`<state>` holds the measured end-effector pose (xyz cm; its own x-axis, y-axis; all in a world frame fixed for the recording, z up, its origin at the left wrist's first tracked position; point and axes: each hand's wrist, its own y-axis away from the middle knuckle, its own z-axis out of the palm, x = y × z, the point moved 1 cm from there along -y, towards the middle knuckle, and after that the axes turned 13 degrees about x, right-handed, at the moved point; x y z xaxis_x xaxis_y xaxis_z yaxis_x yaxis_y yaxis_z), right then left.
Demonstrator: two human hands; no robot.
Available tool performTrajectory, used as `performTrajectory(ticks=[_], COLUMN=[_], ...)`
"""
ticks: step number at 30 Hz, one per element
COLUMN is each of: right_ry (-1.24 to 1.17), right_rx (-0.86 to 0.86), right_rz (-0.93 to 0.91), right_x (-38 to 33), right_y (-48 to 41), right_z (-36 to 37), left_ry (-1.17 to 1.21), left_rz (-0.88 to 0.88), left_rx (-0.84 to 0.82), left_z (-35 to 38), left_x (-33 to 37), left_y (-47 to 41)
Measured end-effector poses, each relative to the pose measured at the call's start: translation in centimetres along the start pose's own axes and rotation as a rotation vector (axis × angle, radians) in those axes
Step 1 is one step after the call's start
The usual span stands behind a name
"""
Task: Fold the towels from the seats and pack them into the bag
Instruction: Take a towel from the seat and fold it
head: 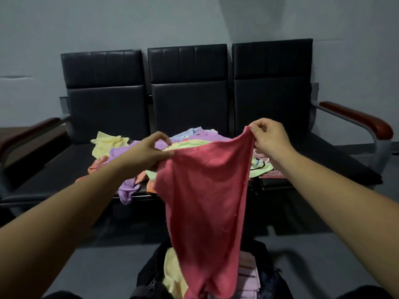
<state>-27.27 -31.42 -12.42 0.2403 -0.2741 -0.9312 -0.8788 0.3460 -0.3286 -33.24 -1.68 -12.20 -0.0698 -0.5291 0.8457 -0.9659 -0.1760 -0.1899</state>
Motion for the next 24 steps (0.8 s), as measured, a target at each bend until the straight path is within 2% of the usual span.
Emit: performTrajectory(ticks=[2, 5, 7, 10, 12, 14, 17, 20, 24], right_ry=[-0.022, -0.056, -0.082, -0.146, -0.179, -0.182, 0.013, 0.251, 0.247], right_rx=[0.0, -0.031, -0.067, -0.146, -0.234, -0.336, -0.482, -0.449, -0.335], right_rz=[0.022, 0.012, -0.018, -0.006, 0.045, 0.058, -0.111, -0.355, -0.37], right_x=[0.0, -0.6, -1.2, -2.4, -3.1, -3.6, -4.2, -4.1, -3.5], right_y=[-0.2, 0.2, 0.6, 1.6, 2.6, 3.7, 5.6, 6.8, 6.5], right_z=[0.1, 0.3, 0.3, 0.7, 1.2, 1.8, 2.3, 3.0, 3.2], left_ry=[0.324, 0.478, 0.428, 0.141, 0.054, 0.069, 0.017, -0.035, -0.103], left_rz=[0.007, 0.069, 0.124, 0.225, 0.246, 0.253, 0.304, 0.335, 0.351], left_rx=[-0.084, -0.221, -0.276, -0.291, -0.24, -0.174, -0.091, -0.059, -0.032], left_z=[0.0, 0.1, 0.0, 0.1, 0.4, 0.9, 1.6, 1.8, 1.3], left_x=[1.2, 2.7, 3.4, 3.7, 3.9, 4.2, 4.8, 5.2, 5.1], left_y=[0.2, 0.5, 0.7, 0.8, 0.7, 0.8, 0.7, 0.7, 0.6])
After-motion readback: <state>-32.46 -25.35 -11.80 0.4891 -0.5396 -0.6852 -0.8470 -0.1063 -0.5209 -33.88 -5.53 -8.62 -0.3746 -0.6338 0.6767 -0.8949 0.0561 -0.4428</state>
